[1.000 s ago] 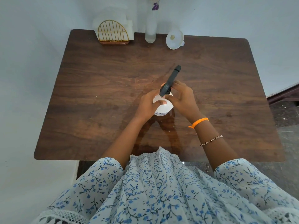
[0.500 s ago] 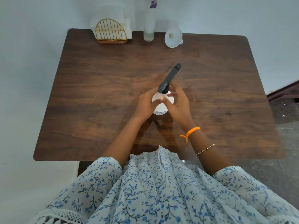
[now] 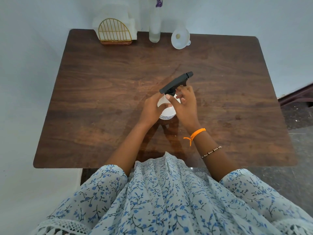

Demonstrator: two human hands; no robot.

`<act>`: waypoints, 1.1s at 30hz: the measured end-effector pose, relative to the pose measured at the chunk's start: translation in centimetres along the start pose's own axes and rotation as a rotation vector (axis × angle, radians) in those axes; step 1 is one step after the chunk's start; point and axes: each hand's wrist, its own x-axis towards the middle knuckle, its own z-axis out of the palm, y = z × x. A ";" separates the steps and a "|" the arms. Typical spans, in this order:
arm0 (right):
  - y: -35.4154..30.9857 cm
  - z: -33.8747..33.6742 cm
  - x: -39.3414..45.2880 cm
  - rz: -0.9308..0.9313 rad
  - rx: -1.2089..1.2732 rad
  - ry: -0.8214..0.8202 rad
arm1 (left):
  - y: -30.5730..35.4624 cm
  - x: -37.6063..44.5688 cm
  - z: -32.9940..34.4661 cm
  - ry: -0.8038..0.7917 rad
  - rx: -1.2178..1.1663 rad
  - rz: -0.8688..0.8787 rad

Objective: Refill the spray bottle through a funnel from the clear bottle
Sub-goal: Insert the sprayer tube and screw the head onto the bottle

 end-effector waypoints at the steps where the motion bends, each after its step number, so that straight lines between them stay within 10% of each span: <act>1: -0.1 0.1 0.2 0.013 -0.004 0.052 | -0.1 0.0 0.1 0.003 -0.007 0.007; 8: -0.7 1.3 -0.2 0.054 0.006 0.113 | -0.2 -0.3 1.2 0.156 0.003 -0.017; 18: -0.6 -4.0 2.6 -0.052 -0.130 -0.507 | -0.8 -0.1 -0.6 -0.230 0.105 -0.032; 27: 0.8 -1.8 1.0 -0.018 -0.145 -0.127 | -0.7 -0.5 0.7 0.047 0.222 -0.010; 33: 0.2 -4.2 2.7 -0.027 -0.189 -0.428 | -0.7 1.9 -1.3 -0.339 0.163 -0.038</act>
